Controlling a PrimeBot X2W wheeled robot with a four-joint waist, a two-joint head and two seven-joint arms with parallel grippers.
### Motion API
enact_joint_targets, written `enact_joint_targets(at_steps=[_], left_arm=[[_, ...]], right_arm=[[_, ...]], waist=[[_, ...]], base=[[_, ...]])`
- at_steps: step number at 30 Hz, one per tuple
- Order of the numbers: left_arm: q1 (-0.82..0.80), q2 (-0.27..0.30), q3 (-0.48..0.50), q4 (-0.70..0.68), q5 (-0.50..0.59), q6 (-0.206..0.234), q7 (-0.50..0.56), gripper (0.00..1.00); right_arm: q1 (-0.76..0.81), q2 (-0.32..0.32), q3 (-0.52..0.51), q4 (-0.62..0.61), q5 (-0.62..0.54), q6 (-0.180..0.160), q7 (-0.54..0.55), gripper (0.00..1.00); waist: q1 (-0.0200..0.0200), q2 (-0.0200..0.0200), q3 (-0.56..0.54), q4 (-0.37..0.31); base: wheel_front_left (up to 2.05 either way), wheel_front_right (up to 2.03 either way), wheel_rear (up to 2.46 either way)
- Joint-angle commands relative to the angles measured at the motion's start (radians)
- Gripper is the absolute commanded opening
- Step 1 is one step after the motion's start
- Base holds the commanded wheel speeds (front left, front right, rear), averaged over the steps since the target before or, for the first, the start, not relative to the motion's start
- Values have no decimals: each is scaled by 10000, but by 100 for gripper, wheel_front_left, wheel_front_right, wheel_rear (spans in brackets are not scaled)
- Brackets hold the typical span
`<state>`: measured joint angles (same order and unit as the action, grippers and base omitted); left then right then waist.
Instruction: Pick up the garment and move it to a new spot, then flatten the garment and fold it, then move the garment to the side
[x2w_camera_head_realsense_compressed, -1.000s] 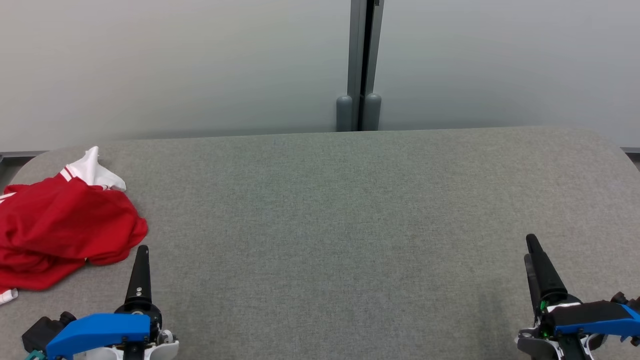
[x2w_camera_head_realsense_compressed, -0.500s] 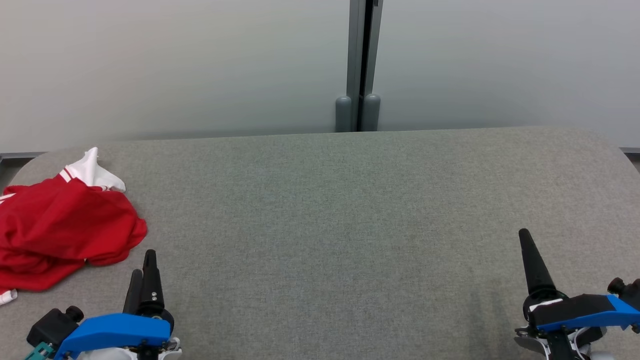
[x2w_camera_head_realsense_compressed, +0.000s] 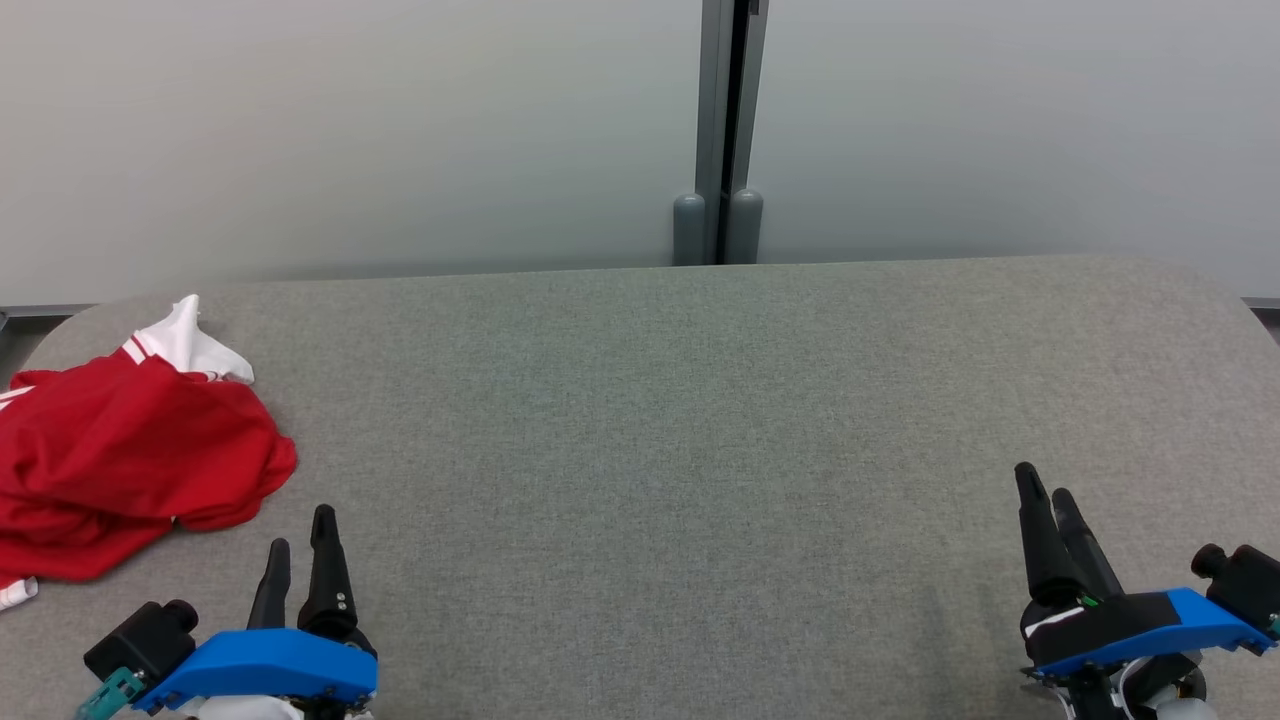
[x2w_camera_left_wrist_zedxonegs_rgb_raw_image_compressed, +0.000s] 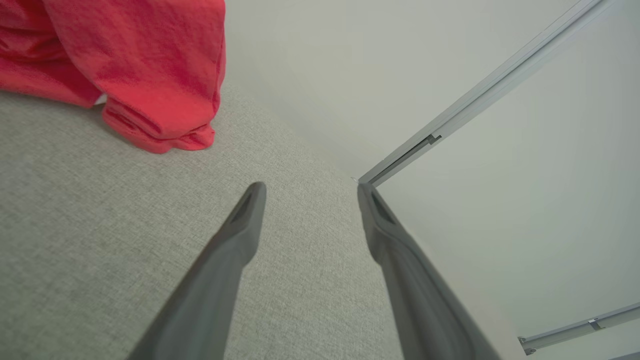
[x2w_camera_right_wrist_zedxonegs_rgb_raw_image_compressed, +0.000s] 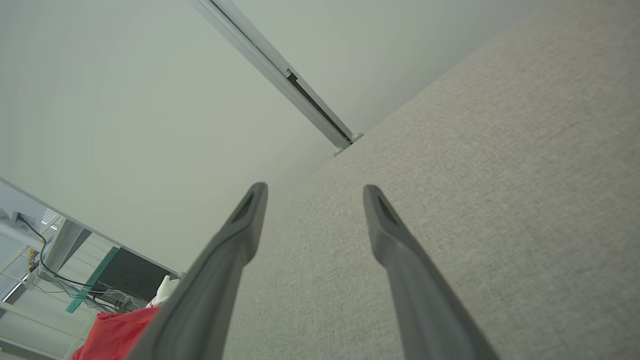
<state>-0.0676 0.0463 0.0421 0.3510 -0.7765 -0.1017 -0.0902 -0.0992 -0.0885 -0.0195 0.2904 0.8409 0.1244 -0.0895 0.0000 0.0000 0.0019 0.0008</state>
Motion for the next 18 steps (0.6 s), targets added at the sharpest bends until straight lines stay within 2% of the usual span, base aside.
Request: enact_joint_targets(at_steps=[1,18], left_arm=[[-132,49,-84,-63,342,45,-102,100],[-55,50,-252,-547,2683,305,-585,100]], right_arm=[[-222,-101,19,-51,-364,61,-104,100],[-274,22,-199,-432,-2669,72,-593,100]], waist=[[0,0,5,6],[0,0,38,0]], base=[[0,0,0],[0,0,0]])
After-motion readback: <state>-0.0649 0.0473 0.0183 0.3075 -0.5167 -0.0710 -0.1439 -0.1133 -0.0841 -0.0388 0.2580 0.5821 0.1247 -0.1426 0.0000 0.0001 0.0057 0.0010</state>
